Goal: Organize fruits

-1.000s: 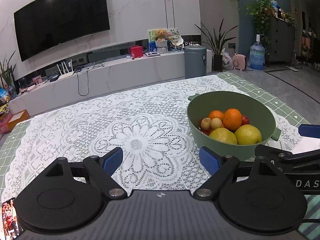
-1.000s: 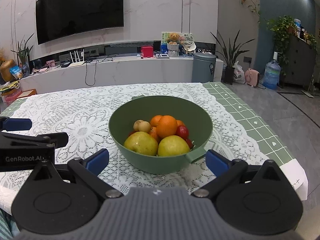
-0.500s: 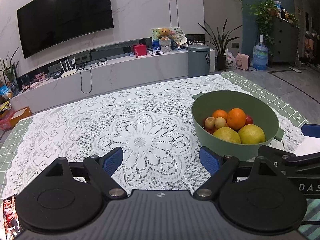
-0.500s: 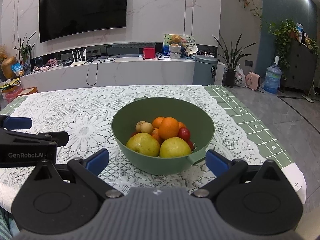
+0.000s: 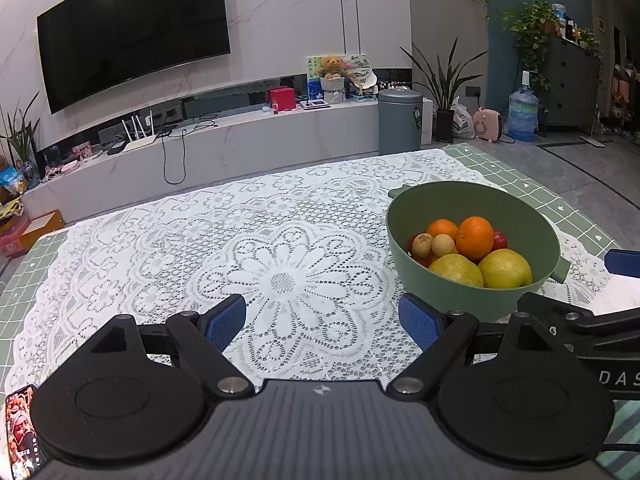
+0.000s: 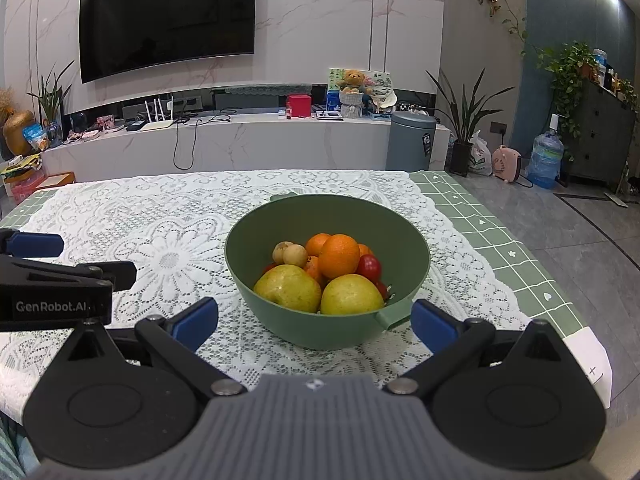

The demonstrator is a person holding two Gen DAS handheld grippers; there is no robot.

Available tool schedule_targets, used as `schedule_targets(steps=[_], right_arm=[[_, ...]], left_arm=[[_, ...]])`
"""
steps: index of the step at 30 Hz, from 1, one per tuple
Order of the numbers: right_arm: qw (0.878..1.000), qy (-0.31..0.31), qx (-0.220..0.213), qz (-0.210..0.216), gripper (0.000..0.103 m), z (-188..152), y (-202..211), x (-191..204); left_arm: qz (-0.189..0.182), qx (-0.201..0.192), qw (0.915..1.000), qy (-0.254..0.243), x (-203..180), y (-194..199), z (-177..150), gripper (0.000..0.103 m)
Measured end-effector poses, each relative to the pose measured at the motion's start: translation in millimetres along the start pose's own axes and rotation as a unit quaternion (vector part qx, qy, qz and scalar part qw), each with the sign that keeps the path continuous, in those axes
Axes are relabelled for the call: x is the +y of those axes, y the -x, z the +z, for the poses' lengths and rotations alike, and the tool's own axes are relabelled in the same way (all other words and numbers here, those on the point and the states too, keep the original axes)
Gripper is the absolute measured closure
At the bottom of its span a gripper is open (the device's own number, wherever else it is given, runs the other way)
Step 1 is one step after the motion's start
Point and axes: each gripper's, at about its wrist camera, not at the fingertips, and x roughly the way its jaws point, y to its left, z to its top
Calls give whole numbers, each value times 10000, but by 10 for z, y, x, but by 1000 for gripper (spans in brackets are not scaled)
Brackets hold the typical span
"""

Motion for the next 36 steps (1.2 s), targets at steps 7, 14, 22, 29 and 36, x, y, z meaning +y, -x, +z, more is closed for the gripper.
schedule_targets(steps=[7, 14, 22, 29, 36], right_arm=[[10000, 6, 13, -1, 4, -1, -1, -1], [10000, 9, 31, -8, 4, -19, -13, 4], [10000, 19, 32, -7, 4, -23, -15, 5], [10000, 27, 50, -20, 4, -25, -29, -3], [10000, 26, 69, -29, 4, -29, -31, -3]], left_arm=[[10, 10, 10000, 32, 11, 1, -5, 2], [27, 19, 10000, 66, 27, 0, -3, 2], [31, 22, 10000, 92, 43, 3, -7, 2], [32, 23, 9999, 102, 54, 6, -7, 2], [31, 20, 9999, 99, 57, 8, -7, 2]])
